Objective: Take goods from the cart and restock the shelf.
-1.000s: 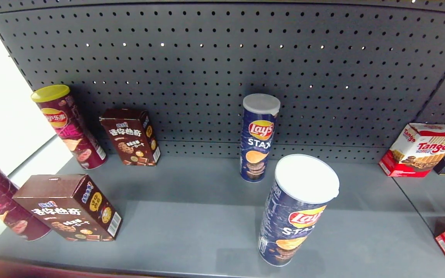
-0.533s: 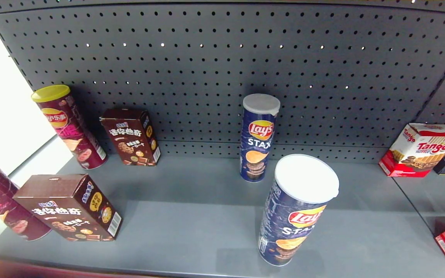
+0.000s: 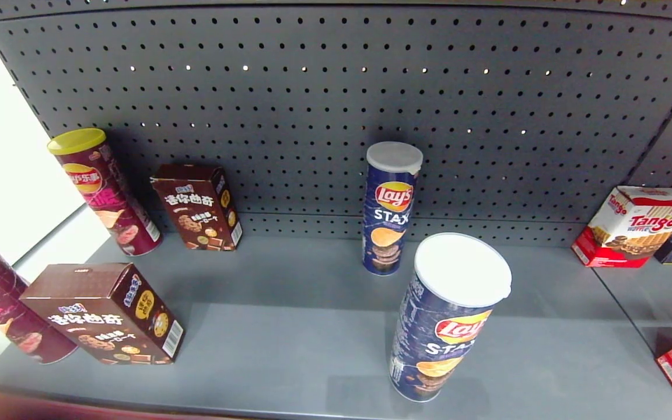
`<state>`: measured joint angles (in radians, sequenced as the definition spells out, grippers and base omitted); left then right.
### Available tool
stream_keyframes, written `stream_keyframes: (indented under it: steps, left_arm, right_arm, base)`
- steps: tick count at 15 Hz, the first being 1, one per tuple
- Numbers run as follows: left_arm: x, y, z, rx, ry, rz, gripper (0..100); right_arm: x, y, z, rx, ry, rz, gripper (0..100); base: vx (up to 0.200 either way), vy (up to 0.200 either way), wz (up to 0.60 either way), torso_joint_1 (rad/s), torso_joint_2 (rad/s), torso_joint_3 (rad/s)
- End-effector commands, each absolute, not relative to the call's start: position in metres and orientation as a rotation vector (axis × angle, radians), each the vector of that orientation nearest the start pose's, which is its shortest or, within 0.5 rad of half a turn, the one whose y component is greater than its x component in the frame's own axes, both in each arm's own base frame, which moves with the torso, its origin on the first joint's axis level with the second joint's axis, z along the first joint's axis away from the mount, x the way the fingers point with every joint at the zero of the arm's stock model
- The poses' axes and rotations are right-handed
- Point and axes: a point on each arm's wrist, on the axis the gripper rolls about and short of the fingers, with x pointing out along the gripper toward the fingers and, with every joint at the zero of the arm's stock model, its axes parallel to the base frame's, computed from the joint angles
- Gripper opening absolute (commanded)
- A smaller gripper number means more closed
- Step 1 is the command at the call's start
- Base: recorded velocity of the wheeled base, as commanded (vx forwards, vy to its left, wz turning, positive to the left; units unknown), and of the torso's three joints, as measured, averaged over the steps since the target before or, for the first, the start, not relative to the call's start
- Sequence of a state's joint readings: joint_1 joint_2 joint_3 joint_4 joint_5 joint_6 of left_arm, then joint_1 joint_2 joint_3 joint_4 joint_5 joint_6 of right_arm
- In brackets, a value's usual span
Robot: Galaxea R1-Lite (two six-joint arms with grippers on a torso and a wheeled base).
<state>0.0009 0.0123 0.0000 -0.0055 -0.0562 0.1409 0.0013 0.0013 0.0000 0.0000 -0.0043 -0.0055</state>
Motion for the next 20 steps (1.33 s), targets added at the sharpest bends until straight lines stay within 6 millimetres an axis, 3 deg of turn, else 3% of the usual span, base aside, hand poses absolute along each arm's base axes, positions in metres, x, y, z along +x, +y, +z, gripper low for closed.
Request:
stream_keyframes:
  steps: [1, 3, 5, 14, 15, 16, 18, 20]
  left_arm:
    - [-0.023, -0.001, 0.076, 0.106, -0.005, -0.063, 100]
    - [-0.023, -0.001, 0.076, 0.091, -0.004, -0.046, 100]
    - [-0.023, 0.003, 0.076, -0.009, -0.005, 0.132, 100]
    - [-0.023, 0.0, 0.076, 0.003, -0.005, -0.006, 100]
    - [-0.023, 0.0, 0.076, 0.003, -0.005, -0.008, 100]
    - [-0.023, 0.0, 0.076, 0.005, -0.005, -0.009, 100]
    - [-0.023, 0.0, 0.076, 0.005, -0.005, -0.009, 100]
    - [-0.023, 0.0, 0.076, 0.003, -0.005, -0.008, 100]
  right_arm:
    - [-0.023, 0.0, 0.076, -0.006, 0.002, -0.003, 100]
    - [-0.023, 0.0, 0.076, -0.006, 0.002, -0.003, 100]
    - [-0.023, 0.0, 0.076, -0.006, 0.002, -0.003, 100]
    - [-0.024, 0.0, 0.08, -0.019, -0.016, 0.018, 100]
    - [-0.026, 0.0, 0.09, -0.02, -0.042, 0.026, 100]
    - [-0.008, 0.001, 0.167, -0.026, 0.053, 0.048, 100]
    - [-0.007, 0.003, 0.193, -0.059, 0.024, 0.209, 100]
    - [0.026, 0.01, 0.211, -0.049, 0.141, 0.432, 100]
  base:
    - [0.0, 0.0, 0.0, 0.0, 0.0, 0.0]
    - [0.0, 0.0, 0.0, 0.0, 0.0, 0.0]
    - [0.0, 0.0, 0.0, 0.0, 0.0, 0.0]
    - [0.0, 0.0, 0.0, 0.0, 0.0, 0.0]
    - [0.0, 0.0, 0.0, 0.0, 0.0, 0.0]
    - [0.0, 0.0, 0.0, 0.0, 0.0, 0.0]
    - [0.0, 0.0, 0.0, 0.0, 0.0, 0.0]
    - [0.0, 0.0, 0.0, 0.0, 0.0, 0.0]
